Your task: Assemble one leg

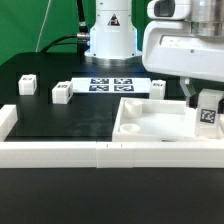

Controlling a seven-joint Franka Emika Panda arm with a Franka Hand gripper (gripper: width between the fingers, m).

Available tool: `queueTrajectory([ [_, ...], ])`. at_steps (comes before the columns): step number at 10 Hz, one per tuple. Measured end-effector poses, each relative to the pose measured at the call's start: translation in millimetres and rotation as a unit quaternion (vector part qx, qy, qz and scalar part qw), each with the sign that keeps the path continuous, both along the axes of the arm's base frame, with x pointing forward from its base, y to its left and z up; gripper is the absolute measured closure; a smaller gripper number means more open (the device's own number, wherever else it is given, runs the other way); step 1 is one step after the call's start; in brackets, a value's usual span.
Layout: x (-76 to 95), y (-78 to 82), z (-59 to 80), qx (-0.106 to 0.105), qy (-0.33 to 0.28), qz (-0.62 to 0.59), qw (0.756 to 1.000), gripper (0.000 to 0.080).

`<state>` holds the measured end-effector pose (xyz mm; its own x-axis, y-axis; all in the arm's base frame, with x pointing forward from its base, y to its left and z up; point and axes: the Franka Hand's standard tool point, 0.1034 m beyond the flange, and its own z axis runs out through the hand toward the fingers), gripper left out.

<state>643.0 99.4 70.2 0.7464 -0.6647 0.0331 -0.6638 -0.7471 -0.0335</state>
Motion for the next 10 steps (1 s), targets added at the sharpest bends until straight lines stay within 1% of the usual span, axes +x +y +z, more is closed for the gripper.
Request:
queueTrajectory([
  [2,-1.3,-6.8,0.1,-0.008,0.002,-0.044,0.999,0.0488],
  [3,-1.6,-9.0,0.4,-0.011,0.003,-0.043,0.999,0.0485],
  [4,-1.6,-8.5,0.0,-0.010,0.003,-0.043,0.999,0.0425],
  [5,-1.6,-8.2,-0.1,-0.009,0.002,-0.043,0.999,0.0425],
  [6,-1.6,-8.3,-0.1,-0.009,0.002,-0.043,0.999,0.0241],
  [7,-1.6,-8.3,-0.1,-0.009,0.002,-0.043,0.999,0.0178],
  [8,-1.6,-8.2,-0.1,-0.009,0.002,-0.043,0.999,0.0178],
  [9,-1.6,-8.2,-0.1,-0.009,0.002,-0.043,0.999,0.0155],
  [10,-1.6,-8.2,-0.2,-0.009,0.002,-0.043,0.999,0.0151],
])
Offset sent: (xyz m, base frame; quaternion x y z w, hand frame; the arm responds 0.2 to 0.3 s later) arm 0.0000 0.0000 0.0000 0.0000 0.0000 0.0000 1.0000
